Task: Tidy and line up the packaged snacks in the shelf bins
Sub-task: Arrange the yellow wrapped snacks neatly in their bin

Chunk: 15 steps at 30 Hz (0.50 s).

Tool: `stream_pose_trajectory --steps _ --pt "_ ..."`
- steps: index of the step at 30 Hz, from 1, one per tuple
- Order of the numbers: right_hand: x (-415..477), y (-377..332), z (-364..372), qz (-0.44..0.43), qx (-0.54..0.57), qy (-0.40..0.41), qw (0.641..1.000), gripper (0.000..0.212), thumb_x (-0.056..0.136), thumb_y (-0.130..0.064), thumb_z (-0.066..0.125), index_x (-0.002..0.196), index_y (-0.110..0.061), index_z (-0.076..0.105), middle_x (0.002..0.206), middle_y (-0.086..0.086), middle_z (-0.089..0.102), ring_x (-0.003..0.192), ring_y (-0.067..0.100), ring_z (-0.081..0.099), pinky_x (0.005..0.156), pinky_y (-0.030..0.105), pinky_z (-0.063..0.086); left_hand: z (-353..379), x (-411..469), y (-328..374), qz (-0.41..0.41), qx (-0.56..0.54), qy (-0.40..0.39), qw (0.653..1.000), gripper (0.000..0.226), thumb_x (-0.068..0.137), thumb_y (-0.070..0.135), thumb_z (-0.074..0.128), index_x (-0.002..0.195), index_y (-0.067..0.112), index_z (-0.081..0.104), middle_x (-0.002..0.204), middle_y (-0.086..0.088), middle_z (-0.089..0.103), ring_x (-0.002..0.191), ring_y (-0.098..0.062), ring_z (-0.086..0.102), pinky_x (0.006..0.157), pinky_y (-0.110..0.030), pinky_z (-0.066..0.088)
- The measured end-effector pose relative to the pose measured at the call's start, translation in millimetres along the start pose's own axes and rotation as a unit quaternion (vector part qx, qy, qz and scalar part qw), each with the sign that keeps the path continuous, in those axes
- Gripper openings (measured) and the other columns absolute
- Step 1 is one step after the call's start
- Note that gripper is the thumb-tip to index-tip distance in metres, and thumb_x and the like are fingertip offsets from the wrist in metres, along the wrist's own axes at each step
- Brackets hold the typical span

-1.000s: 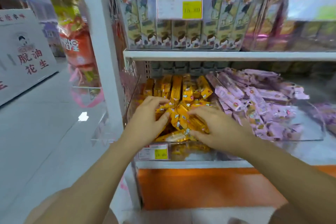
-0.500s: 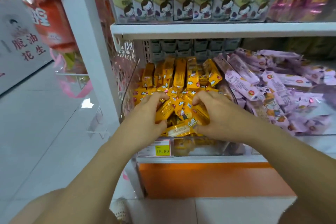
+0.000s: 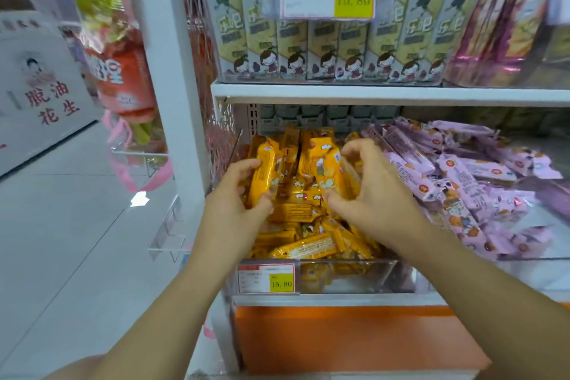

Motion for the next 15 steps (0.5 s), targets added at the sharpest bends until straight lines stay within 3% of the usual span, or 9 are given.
stream_pose_trajectory --steps 3,7,11,14,15 --pt "20 6 -13 0.014 -0.018 0.087 0.996 0.039 0.083 -0.028 0.066 0.110 -0.024 0.037 0.112 -0.001 0.050 0.101 0.019 0.051 0.073 0.030 0.036 4 16 1 -0.018 -0.001 0.037 0.999 0.031 0.089 0.015 0.063 0.112 0.031 0.050 0.089 0.013 0.062 0.074 -0.004 0.061 0.059 -0.012 0.047" --pt "49 17 -11 0.049 -0.185 0.098 0.977 0.040 0.092 -0.041 0.054 0.119 -0.012 0.044 0.104 0.013 0.057 0.096 0.035 0.056 0.067 0.034 0.038 11 43 -3 -0.028 0.034 0.082 0.996 0.013 0.092 0.021 0.058 0.102 0.026 0.052 0.077 0.010 0.055 0.058 -0.005 0.049 0.050 -0.017 0.035" --pt "70 25 7 0.036 -0.262 0.041 0.963 0.043 0.094 -0.051 0.041 0.125 -0.022 0.048 0.119 0.008 0.055 0.105 0.033 0.056 0.074 0.036 0.047 26 59 -19 -0.067 0.088 0.047 0.993 0.024 0.093 0.029 0.057 0.116 0.021 0.057 0.105 0.000 0.062 0.085 -0.014 0.056 0.071 -0.025 0.041" --pt "73 36 21 0.058 -0.253 -0.049 0.965 0.052 0.093 -0.055 0.039 0.130 -0.020 0.046 0.109 0.010 0.060 0.097 0.028 0.059 0.076 0.035 0.050 36 58 -18 -0.056 0.156 0.006 0.986 0.036 0.092 0.031 0.057 0.127 0.022 0.054 0.123 -0.003 0.055 0.104 -0.020 0.055 0.083 -0.027 0.041" --pt "71 36 23 0.047 -0.250 -0.060 0.965 0.056 0.092 -0.055 0.041 0.136 -0.021 0.040 0.114 0.010 0.059 0.101 0.029 0.059 0.081 0.037 0.051 37 56 -15 -0.042 0.171 -0.004 0.984 0.040 0.092 0.032 0.057 0.130 0.022 0.052 0.129 -0.003 0.050 0.112 -0.020 0.052 0.089 -0.027 0.039"
Point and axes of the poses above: each hand's wrist, its own x-axis towards the middle knuckle, its own z-axis out of the palm, y = z × x, the point moved 7 cm from there along x, towards the middle knuckle
